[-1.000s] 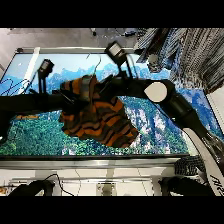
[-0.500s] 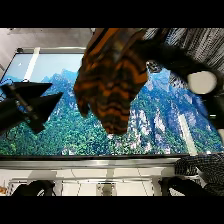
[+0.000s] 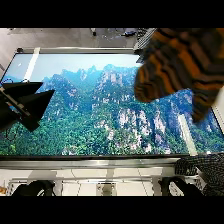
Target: Fold the clothes and pants, and hang the long-sleeved shirts on hangers.
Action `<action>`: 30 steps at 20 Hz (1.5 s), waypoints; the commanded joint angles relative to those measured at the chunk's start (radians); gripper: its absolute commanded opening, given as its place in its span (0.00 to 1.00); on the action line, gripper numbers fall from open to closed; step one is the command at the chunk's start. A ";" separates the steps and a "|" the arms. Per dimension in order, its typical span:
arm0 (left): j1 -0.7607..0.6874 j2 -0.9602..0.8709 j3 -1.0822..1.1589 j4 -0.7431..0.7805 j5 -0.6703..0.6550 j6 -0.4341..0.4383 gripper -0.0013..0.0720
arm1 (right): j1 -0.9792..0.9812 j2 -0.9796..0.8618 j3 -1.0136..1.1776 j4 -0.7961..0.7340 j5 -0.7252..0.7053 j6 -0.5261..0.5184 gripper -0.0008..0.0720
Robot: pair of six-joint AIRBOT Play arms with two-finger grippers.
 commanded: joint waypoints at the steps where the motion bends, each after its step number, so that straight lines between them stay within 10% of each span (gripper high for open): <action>1: -0.001 -0.043 0.000 -0.004 0.011 -0.022 0.59 | -0.163 0.014 0.122 -0.310 0.263 0.136 0.03; 11: -0.001 -0.070 -0.001 -0.018 0.013 -0.021 0.60 | -0.476 -0.054 0.278 -0.502 0.369 0.569 0.03; 30: -0.001 -0.072 -0.001 -0.017 0.013 -0.021 0.60 | -1.125 -0.039 0.367 -0.442 0.344 0.734 0.03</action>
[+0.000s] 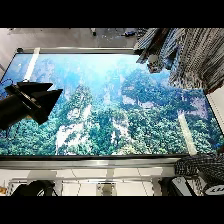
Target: Fold the clothes and pants, and hang the long-sleeved shirts on hangers.
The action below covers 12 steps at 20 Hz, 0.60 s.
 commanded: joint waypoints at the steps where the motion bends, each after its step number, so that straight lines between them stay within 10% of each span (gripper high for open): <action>1: -0.001 0.000 0.000 0.001 0.000 0.000 0.60 | -0.080 -0.002 -0.003 0.023 0.031 0.031 0.03; 12: -0.001 -0.001 0.000 0.003 0.000 0.000 0.60 | -0.096 -0.074 -0.003 0.112 -0.064 -0.003 0.03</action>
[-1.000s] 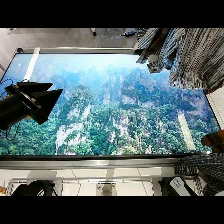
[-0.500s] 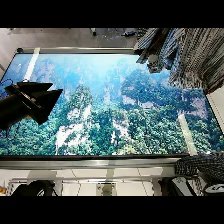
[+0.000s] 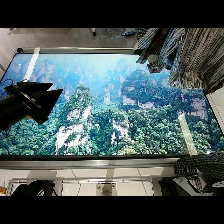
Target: Fold the clothes and pants, and hang the long-sleeved shirts on hangers.
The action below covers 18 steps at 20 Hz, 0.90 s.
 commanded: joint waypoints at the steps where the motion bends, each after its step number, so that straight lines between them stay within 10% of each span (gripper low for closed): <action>1: -0.001 -0.001 0.000 0.000 0.000 0.000 0.60 | -0.002 -0.013 0.000 0.034 -0.070 -0.003 0.03; 13: -0.001 -0.015 0.000 0.000 0.000 0.000 0.60 | -0.002 -0.048 -0.031 0.080 0.114 -0.051 0.06; 17: -0.001 -0.014 0.000 0.000 0.001 0.000 0.60 | -0.002 0.013 -0.031 0.153 0.003 -0.051 0.80; 18: -0.001 -0.015 0.000 0.000 0.001 0.000 0.60 | -0.002 0.034 -0.031 0.163 -0.035 -0.051 0.83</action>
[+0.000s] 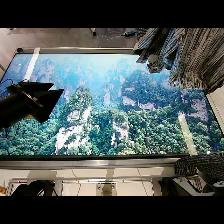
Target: Fold the clothes and pants, and hang the long-sleeved shirts on hangers.
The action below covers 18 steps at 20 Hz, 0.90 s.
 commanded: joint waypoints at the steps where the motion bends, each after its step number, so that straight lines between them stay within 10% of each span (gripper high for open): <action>1: -0.001 -0.001 0.000 0.000 0.000 0.000 0.60 | 0.000 0.056 -0.003 0.053 -0.121 -0.002 0.83; 18: 0.000 0.000 0.000 0.000 0.000 0.000 0.60 | 0.000 0.085 -0.003 0.125 -0.133 -0.003 0.83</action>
